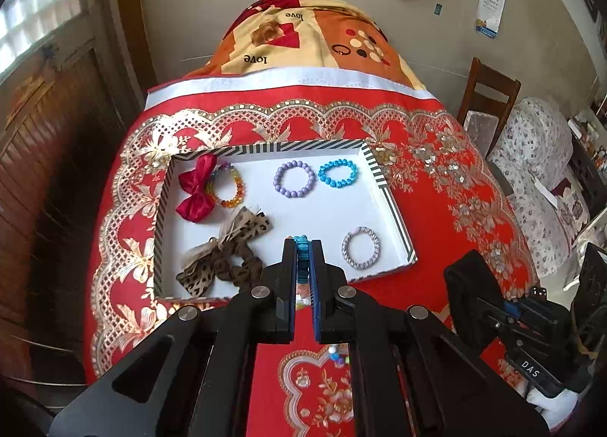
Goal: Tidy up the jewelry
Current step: 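Place the flower bracelet in the tray with the left tool while the right tool places the cushion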
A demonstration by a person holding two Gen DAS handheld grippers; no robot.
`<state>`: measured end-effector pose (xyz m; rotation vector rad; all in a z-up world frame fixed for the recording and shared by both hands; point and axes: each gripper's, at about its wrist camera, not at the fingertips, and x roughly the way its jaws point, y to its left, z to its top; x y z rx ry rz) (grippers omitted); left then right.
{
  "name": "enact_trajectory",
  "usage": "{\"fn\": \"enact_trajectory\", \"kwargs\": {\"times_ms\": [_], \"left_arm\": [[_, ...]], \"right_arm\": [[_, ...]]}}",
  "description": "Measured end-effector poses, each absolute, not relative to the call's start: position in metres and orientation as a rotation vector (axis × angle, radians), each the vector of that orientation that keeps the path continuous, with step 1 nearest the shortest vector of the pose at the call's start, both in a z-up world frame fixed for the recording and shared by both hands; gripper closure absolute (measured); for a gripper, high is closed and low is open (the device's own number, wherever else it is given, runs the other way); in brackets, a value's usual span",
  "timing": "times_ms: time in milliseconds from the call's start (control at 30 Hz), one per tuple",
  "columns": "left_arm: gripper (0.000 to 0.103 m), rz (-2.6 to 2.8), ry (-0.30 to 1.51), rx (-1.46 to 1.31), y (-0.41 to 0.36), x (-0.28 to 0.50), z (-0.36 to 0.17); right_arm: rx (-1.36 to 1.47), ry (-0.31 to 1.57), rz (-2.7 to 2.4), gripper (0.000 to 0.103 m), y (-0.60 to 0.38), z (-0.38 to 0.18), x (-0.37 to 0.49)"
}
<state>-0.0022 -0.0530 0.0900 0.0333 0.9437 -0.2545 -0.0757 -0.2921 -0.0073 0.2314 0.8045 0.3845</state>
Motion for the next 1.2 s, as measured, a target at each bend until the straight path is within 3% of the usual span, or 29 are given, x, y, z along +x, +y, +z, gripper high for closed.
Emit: {"fn": "enact_trajectory", "kwargs": {"times_ms": [367, 1200], "left_arm": [[0.098, -0.275, 0.982, 0.046, -0.066, 0.040, 0.066], [0.098, -0.233, 1.163, 0.027, -0.058, 0.091, -0.030]], "right_arm": [[0.257, 0.847, 0.379, 0.092, -0.272, -0.013, -0.006], [0.177, 1.026, 0.264, 0.092, -0.252, -0.084, 0.141]]}}
